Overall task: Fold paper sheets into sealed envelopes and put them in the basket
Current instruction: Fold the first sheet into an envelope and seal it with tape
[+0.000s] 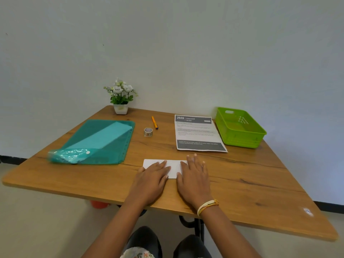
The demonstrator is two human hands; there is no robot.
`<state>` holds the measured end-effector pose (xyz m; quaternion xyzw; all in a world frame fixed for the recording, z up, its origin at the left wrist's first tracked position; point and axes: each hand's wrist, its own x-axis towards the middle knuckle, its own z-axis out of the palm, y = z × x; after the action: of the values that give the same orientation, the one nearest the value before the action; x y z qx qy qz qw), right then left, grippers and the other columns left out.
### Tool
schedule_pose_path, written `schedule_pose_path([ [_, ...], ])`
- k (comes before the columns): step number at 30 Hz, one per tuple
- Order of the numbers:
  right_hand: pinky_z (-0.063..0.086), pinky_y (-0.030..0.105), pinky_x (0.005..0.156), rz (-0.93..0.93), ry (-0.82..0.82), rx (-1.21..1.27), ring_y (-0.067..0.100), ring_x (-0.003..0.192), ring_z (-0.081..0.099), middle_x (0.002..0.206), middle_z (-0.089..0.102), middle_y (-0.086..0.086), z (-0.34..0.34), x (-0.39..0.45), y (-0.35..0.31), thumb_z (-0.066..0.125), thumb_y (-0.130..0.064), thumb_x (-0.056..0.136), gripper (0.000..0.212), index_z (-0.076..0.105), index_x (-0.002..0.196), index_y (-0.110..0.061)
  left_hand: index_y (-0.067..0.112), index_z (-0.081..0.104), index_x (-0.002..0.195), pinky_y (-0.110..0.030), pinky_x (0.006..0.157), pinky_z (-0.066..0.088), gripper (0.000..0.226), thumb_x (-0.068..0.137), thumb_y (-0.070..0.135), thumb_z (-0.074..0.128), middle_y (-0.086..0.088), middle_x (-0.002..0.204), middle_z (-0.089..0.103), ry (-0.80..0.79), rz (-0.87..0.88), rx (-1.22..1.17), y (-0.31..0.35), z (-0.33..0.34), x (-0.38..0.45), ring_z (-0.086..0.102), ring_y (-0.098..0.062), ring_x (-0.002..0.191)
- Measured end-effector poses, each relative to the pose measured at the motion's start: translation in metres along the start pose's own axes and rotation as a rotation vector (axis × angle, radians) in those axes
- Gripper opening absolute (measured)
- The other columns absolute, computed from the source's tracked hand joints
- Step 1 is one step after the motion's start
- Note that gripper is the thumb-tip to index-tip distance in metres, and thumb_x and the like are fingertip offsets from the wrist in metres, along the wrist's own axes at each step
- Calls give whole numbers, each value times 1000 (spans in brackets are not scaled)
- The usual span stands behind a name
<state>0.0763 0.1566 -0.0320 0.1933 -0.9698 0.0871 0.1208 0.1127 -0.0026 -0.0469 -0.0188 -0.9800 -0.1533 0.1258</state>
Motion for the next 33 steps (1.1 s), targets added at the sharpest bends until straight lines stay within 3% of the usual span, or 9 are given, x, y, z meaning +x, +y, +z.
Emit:
schedule_pose_path([
  [3,-6,48,118,-2,-9,-84,24,150,-3,162,12,7,-1,-2,-3,24,-41,100,56,29,150,-16,35,32,146,-40,117,3,45,101,39,29,16,155,22,-19,19,27,-1,3,1,10,-2,145],
  [8,1,40,120,-108,-205,137,16,150,-1,163,5,1,3,-2,-10,22,-40,102,56,14,154,-19,32,22,150,-32,117,6,49,102,37,26,13,158,17,-70,24,0,-4,4,4,8,-2,145],
  [11,1,38,120,-150,-275,142,14,149,-1,163,2,-2,4,-4,-10,19,-41,102,58,8,155,-20,31,17,152,-31,117,4,51,102,37,23,12,159,13,-90,19,41,-4,3,4,5,-3,145],
  [18,2,36,121,17,-289,94,17,149,-5,163,-6,2,0,-7,18,18,-51,100,68,0,155,-16,23,6,153,-32,118,4,58,101,45,18,7,161,3,-90,-83,94,-3,2,2,1,-8,147],
  [24,4,37,122,105,-292,81,18,150,-2,163,-4,3,-6,-11,35,19,-54,100,70,1,155,-15,25,6,153,-32,117,3,58,101,47,18,7,161,4,-72,-102,97,-1,2,1,1,-8,147],
  [26,6,38,122,130,-226,107,19,150,2,163,3,5,-6,-10,27,22,-52,100,69,6,154,-13,25,8,153,-32,117,3,58,100,48,19,8,161,5,-69,-100,97,-2,2,0,2,-8,147],
  [29,10,36,122,26,-126,176,17,149,8,162,11,2,-5,-8,7,26,-44,102,60,14,154,-16,26,10,153,-32,117,4,58,100,48,19,8,160,7,-61,-80,97,-2,2,1,3,-7,146],
  [33,10,35,120,-129,-212,172,14,149,8,162,11,-2,1,-5,-9,25,-37,104,53,16,154,-22,26,12,153,-33,118,4,58,100,47,21,8,160,8,-63,-76,92,-2,1,0,4,-7,146],
])
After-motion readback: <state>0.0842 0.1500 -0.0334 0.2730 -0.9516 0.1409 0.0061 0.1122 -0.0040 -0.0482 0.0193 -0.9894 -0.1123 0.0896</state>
